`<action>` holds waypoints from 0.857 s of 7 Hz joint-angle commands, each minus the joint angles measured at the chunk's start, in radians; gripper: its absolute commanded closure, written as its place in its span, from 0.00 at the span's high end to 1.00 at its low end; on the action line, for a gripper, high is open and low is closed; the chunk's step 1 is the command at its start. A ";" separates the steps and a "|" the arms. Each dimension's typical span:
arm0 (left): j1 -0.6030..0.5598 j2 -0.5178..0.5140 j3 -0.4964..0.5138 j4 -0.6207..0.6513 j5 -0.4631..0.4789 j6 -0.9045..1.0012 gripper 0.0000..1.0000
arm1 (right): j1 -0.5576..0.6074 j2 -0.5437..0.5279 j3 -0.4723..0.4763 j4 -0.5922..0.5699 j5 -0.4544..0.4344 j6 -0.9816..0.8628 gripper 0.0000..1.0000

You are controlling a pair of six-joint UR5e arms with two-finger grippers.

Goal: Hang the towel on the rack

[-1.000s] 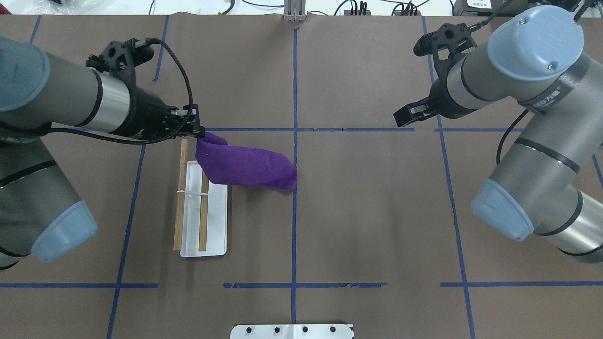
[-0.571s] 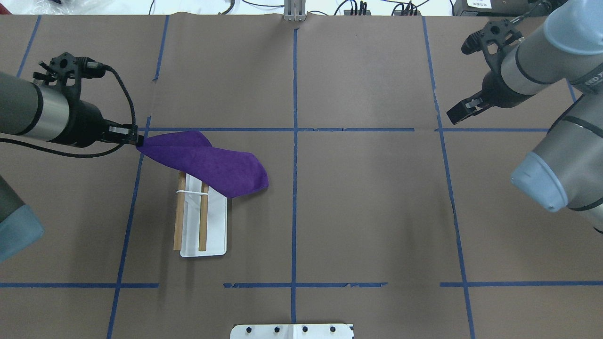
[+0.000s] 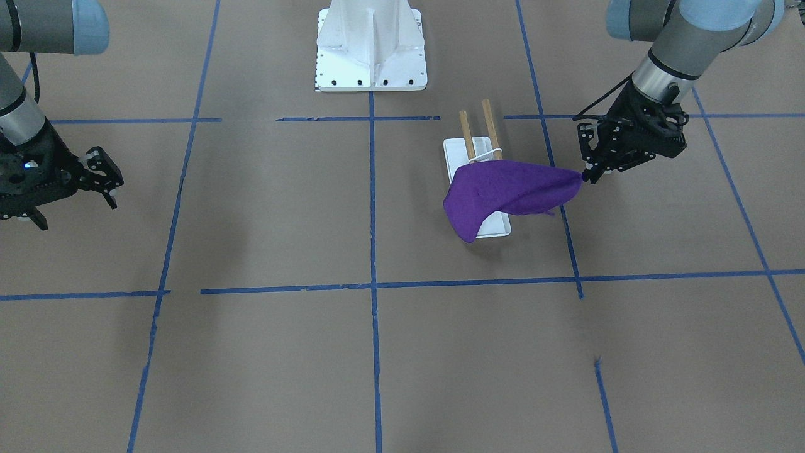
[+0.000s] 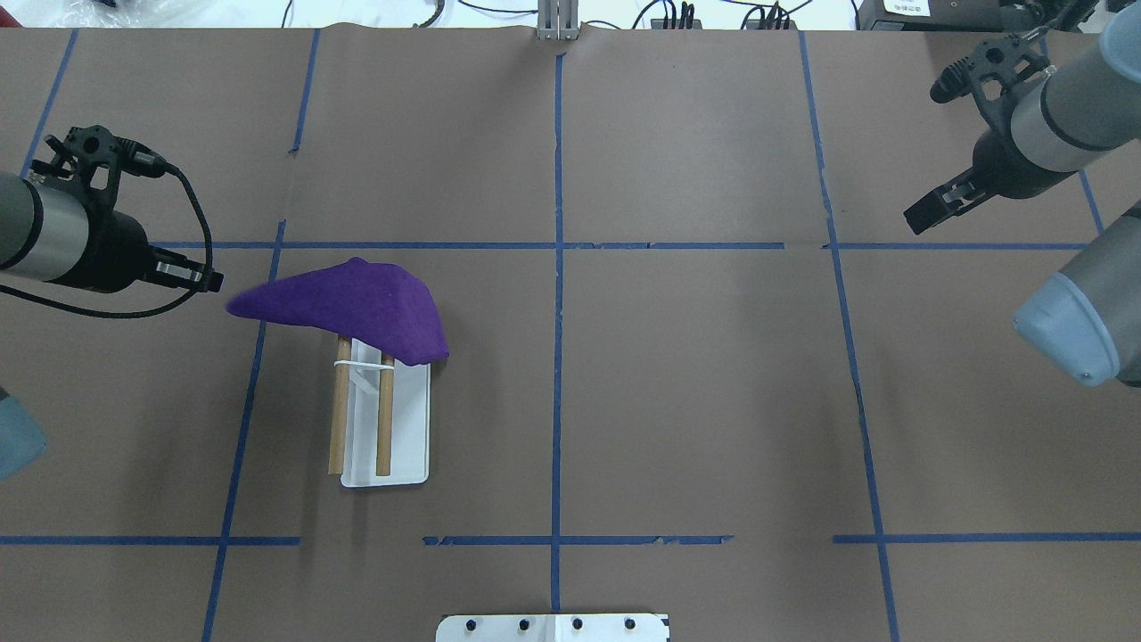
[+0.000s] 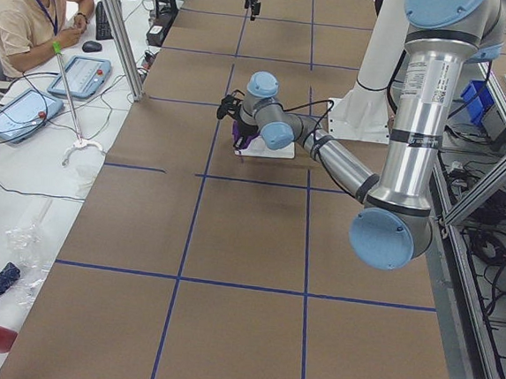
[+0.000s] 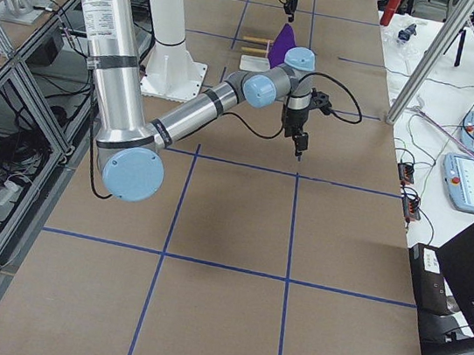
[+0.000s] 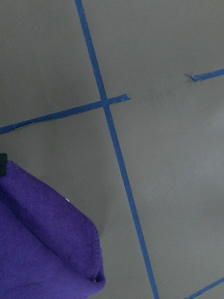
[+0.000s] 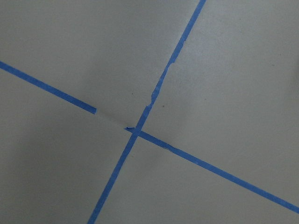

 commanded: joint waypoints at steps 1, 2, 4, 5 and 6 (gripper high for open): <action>-0.007 0.003 0.017 -0.008 0.002 0.083 1.00 | 0.042 -0.001 -0.033 -0.001 0.033 -0.001 1.00; -0.065 0.004 0.038 0.003 -0.008 0.178 1.00 | 0.085 -0.008 -0.062 0.001 0.069 -0.001 1.00; -0.282 0.003 0.107 0.107 -0.104 0.441 1.00 | 0.199 -0.134 -0.076 0.004 0.115 0.002 1.00; -0.374 0.004 0.160 0.138 -0.133 0.562 1.00 | 0.230 -0.209 -0.112 0.010 0.107 0.000 1.00; -0.480 0.018 0.231 0.150 -0.135 0.725 1.00 | 0.301 -0.251 -0.154 0.016 0.123 0.000 1.00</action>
